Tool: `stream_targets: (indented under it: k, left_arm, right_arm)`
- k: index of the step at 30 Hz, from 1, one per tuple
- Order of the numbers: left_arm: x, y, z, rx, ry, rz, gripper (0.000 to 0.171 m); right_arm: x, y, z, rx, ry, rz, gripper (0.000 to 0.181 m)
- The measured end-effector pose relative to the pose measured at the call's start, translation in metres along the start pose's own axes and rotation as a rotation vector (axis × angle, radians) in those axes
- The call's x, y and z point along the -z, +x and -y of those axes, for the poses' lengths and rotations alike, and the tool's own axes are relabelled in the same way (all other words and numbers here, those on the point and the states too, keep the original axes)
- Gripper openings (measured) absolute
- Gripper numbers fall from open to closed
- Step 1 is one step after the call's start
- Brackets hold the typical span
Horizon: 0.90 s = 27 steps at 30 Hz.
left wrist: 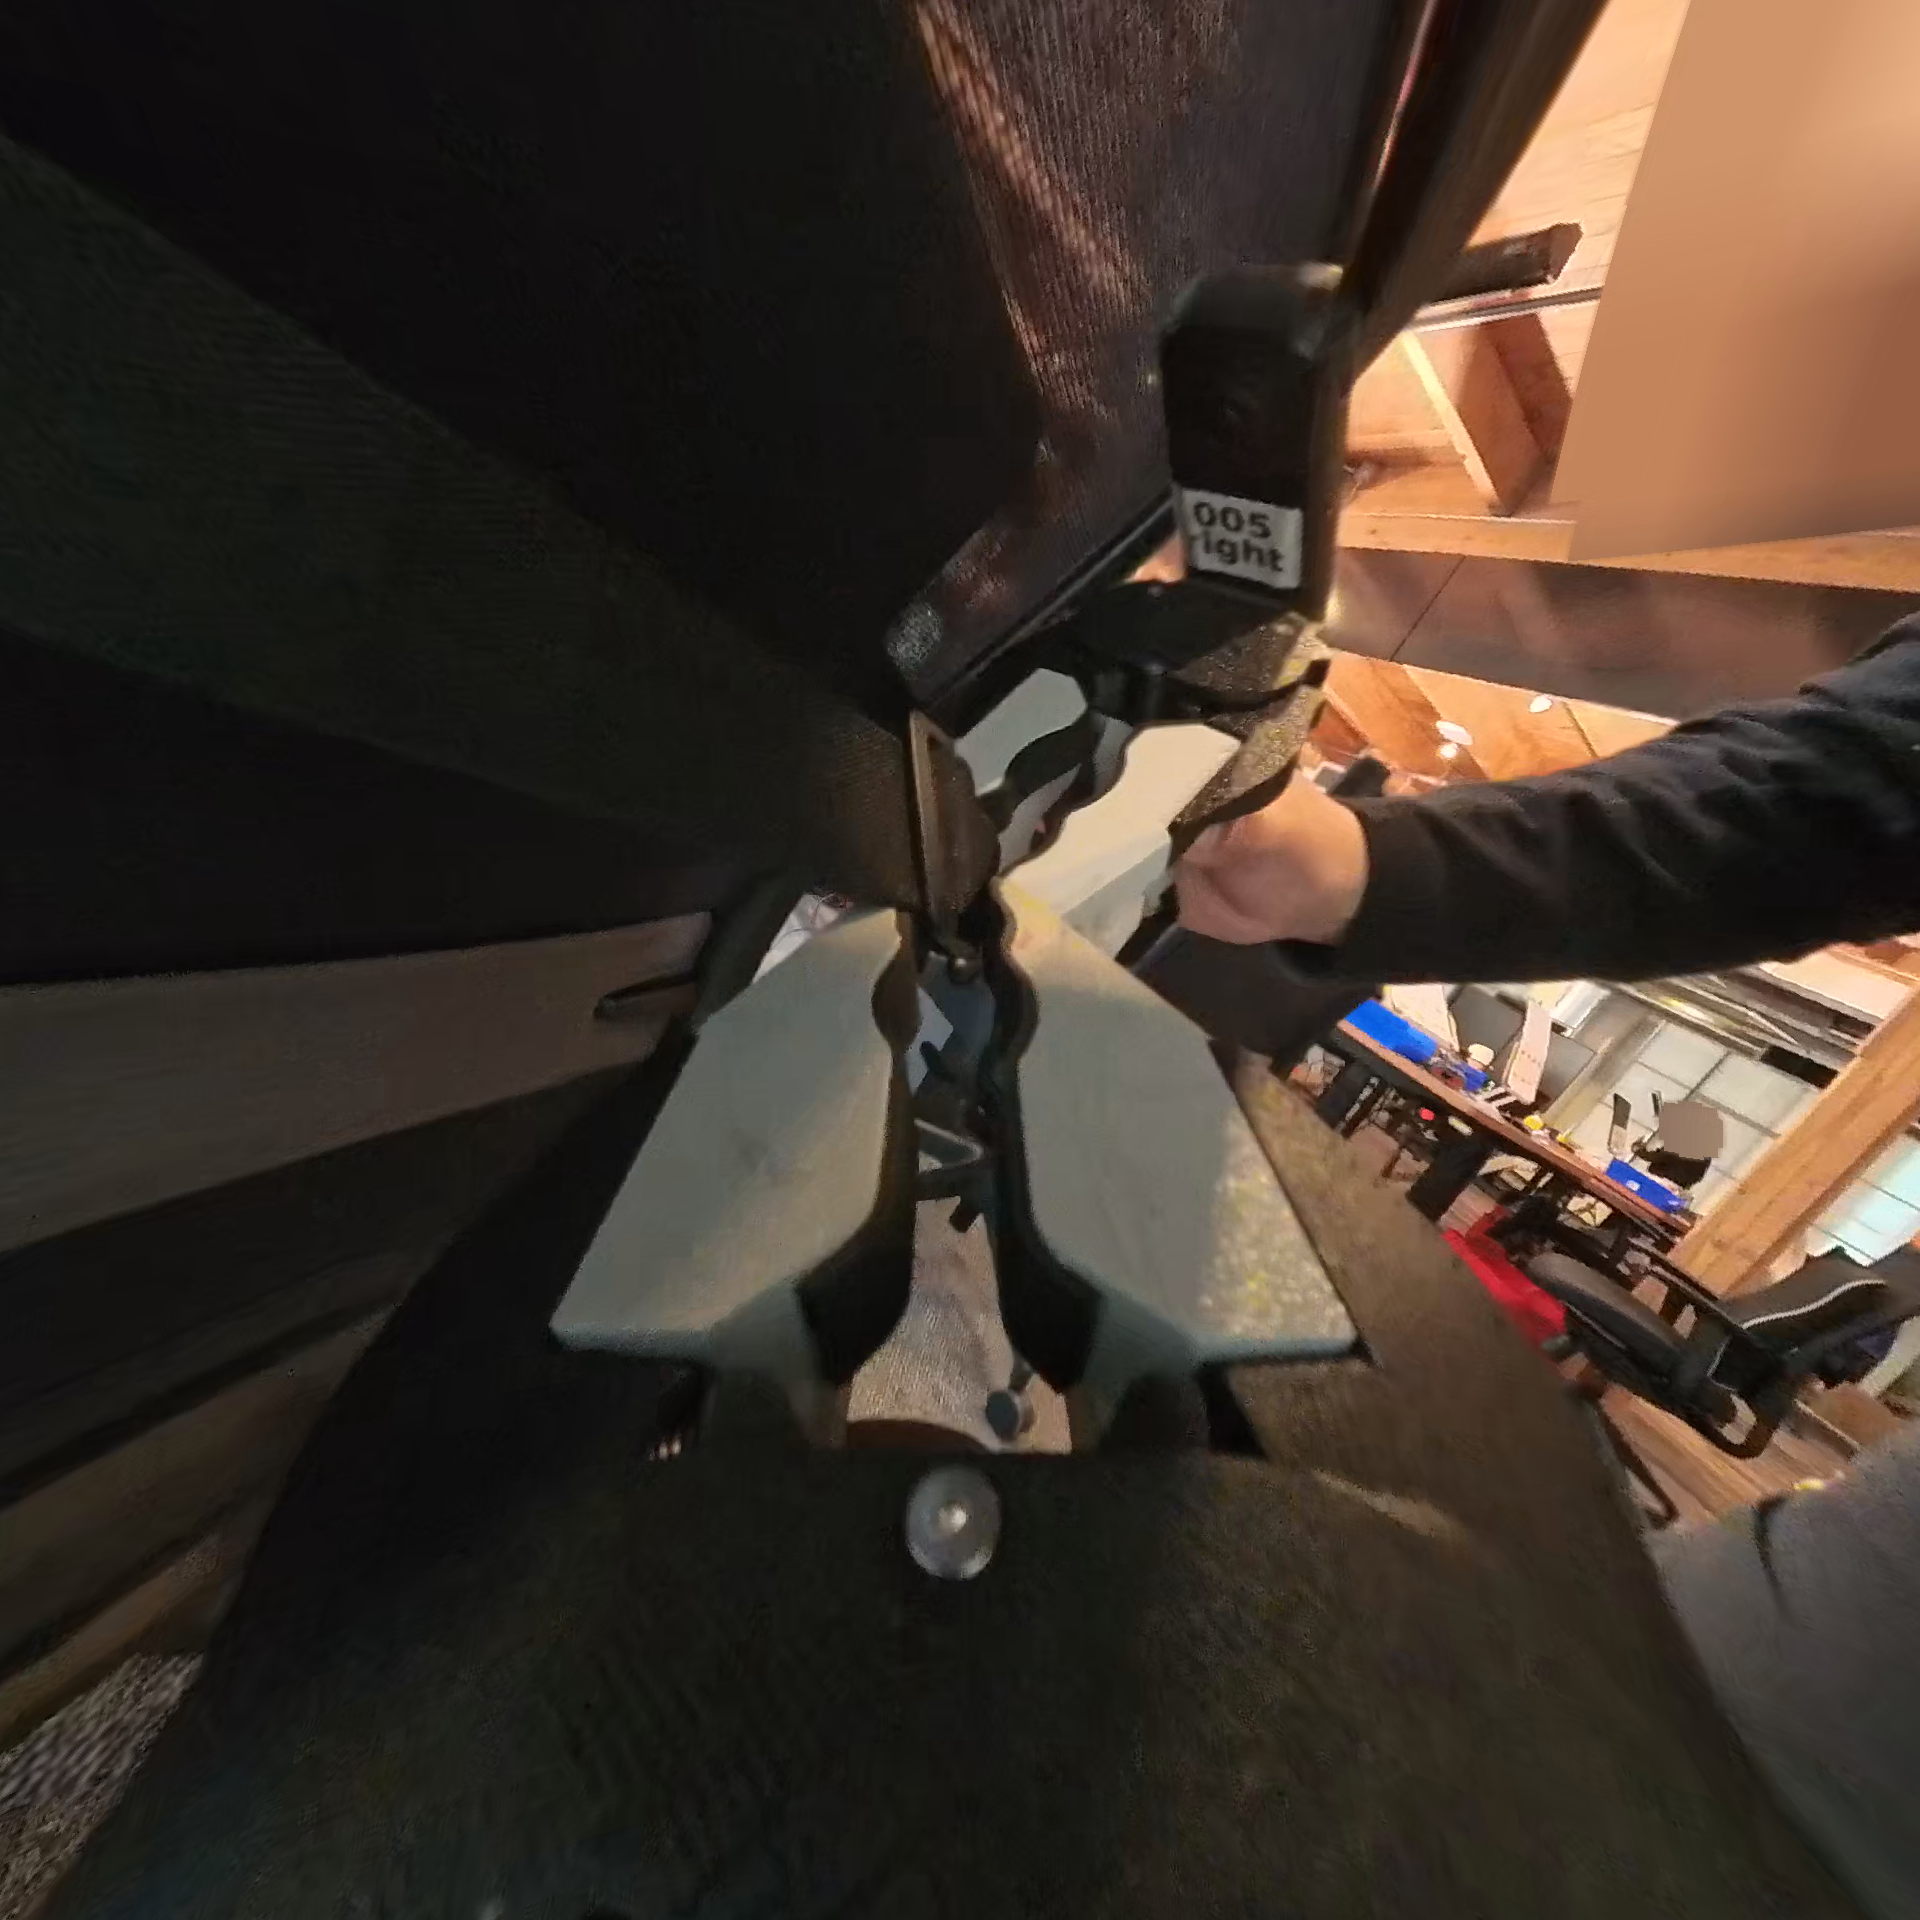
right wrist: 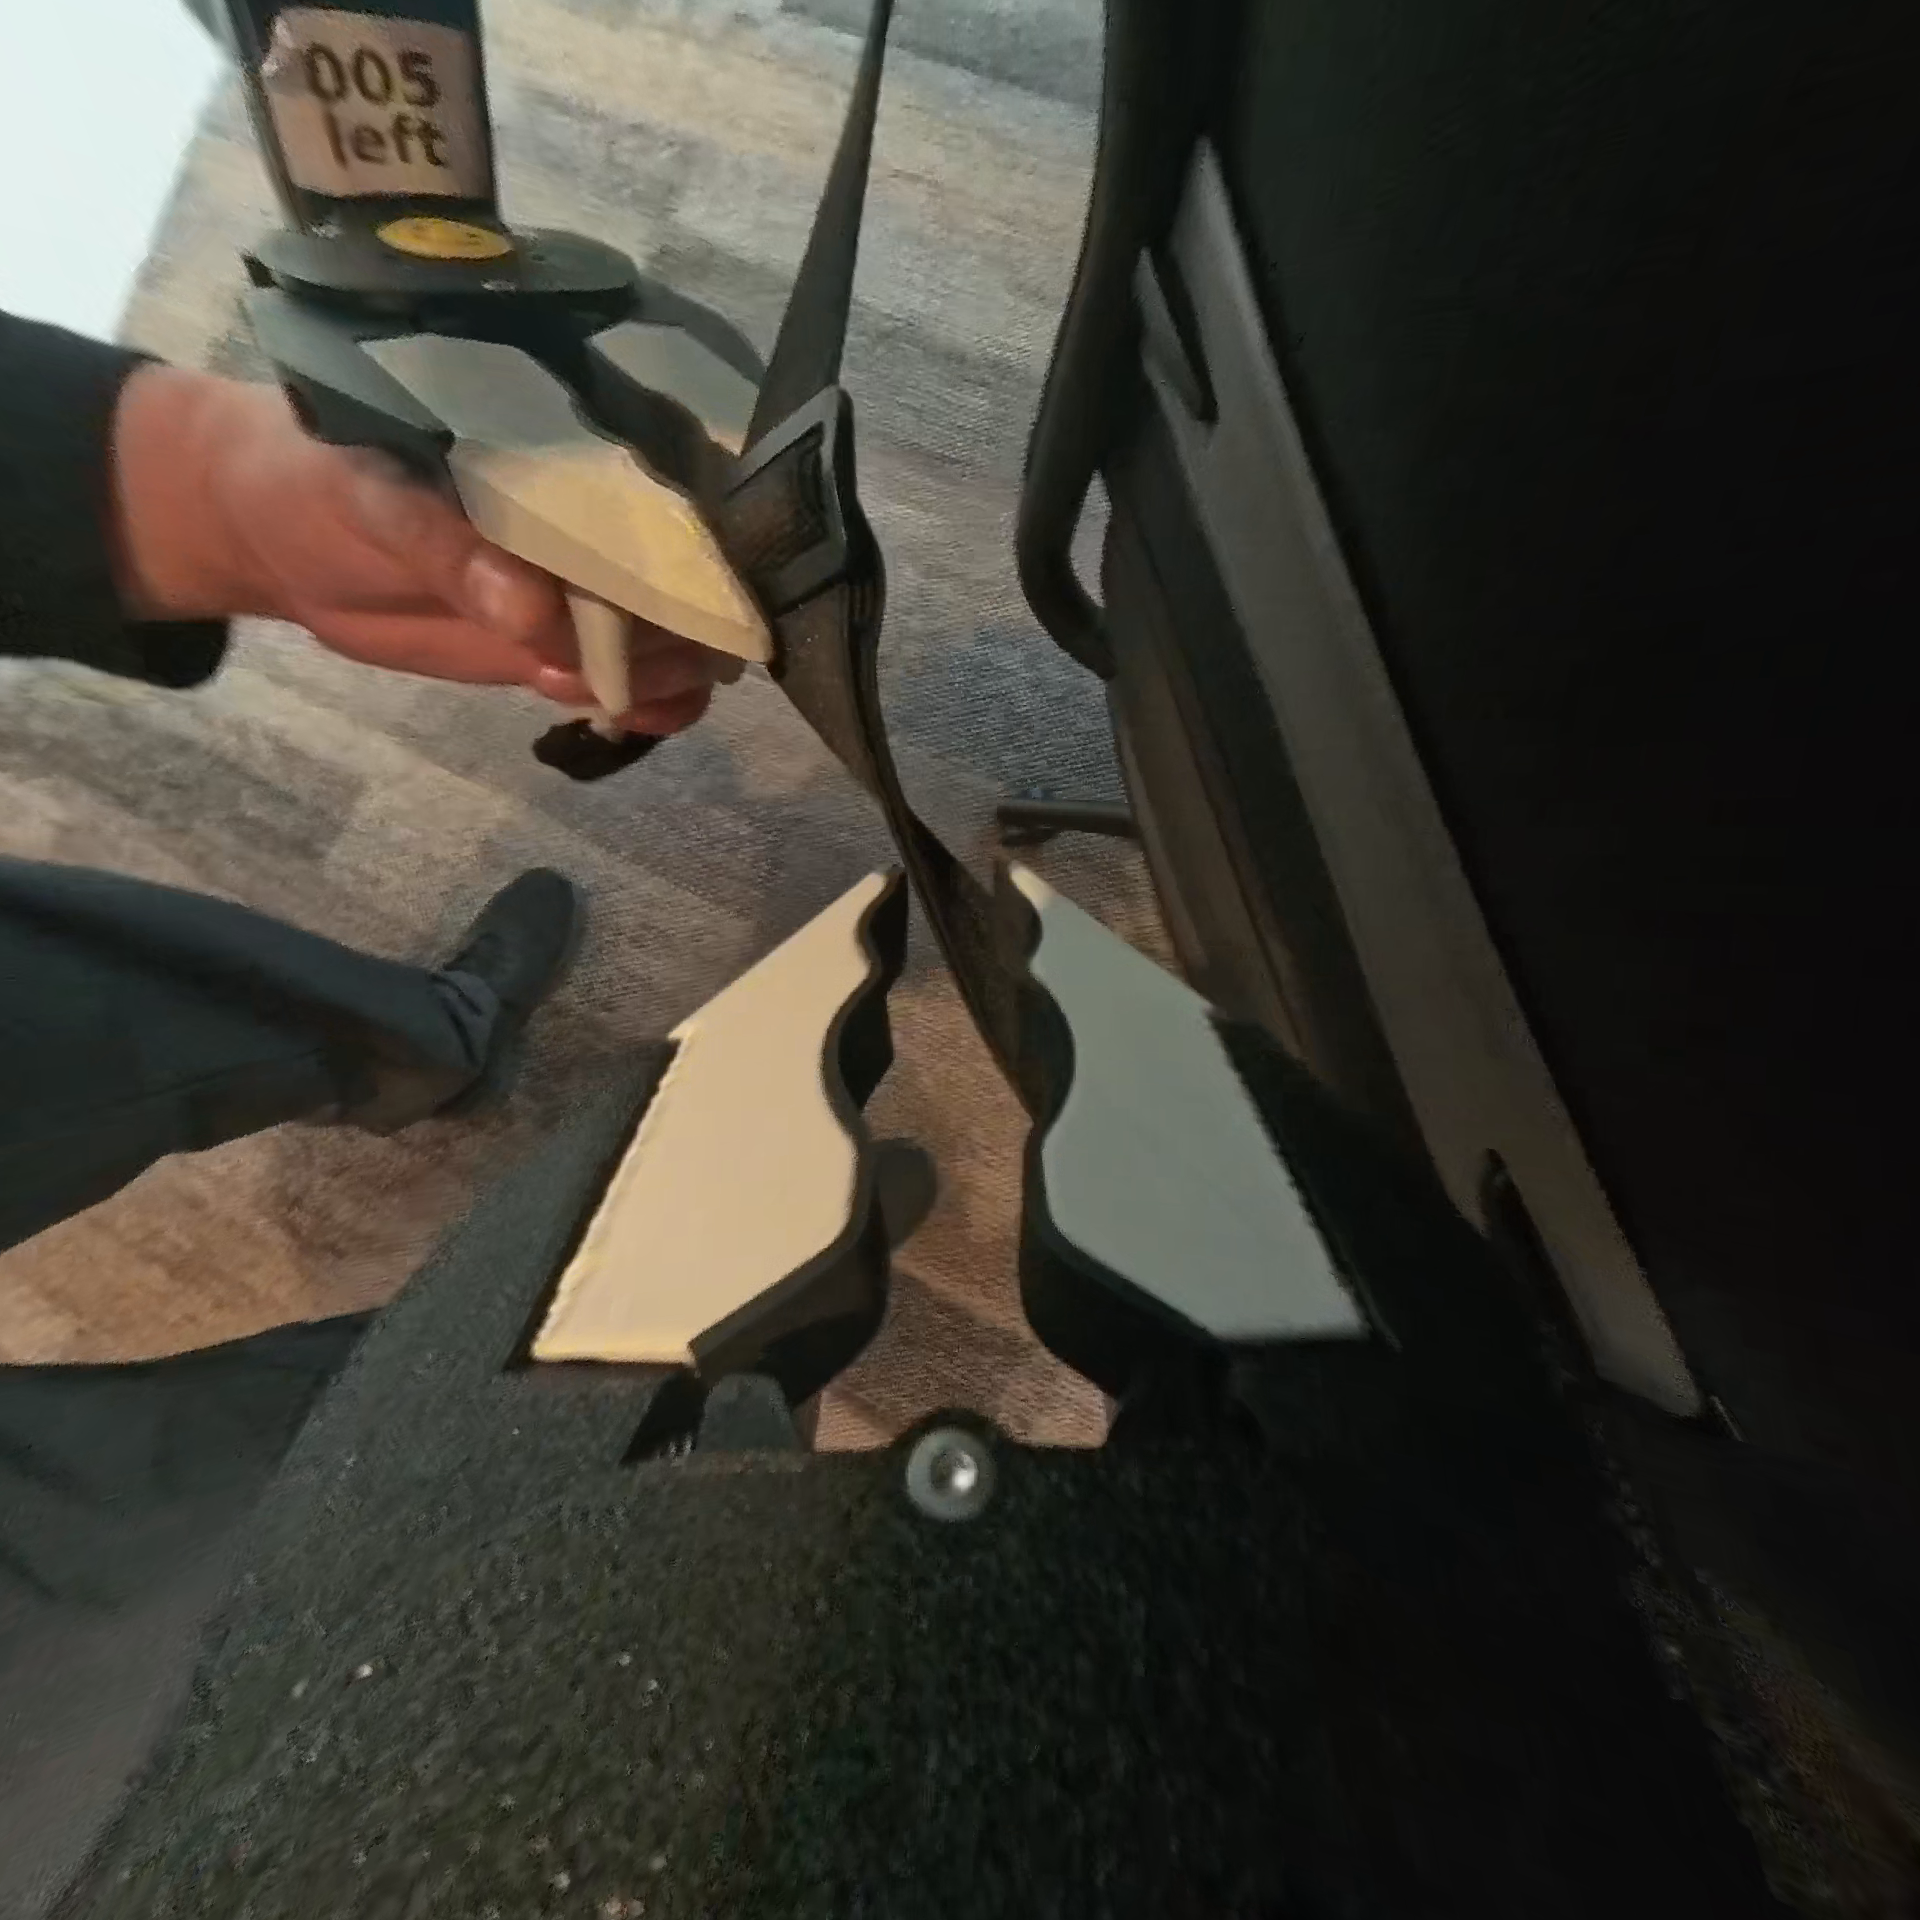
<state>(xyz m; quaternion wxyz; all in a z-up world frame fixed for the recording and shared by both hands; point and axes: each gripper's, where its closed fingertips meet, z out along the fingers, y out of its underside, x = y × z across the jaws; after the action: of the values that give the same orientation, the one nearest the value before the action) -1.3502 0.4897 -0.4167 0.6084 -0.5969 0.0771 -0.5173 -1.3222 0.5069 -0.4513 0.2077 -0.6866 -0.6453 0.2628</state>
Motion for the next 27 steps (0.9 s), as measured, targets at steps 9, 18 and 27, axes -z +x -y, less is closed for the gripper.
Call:
stream_targets:
  k: [9,18,27]
  left_arm:
    - [0.009,-0.005,-0.003,-0.052,-0.047,0.003,0.005]
    - [0.010,-0.002,-0.002,-0.046,-0.045,-0.015,0.006]
    - [0.011,-0.001,-0.004,-0.047,-0.041,-0.020,0.006]
  right_arm:
    - [0.025,-0.036,0.023,0.390,0.101,-0.412,0.025]
    - [0.006,-0.018,0.021,0.408,-0.021,-0.346,0.034]
    - [0.011,-0.014,0.022,0.460,-0.037,-0.383,0.040]
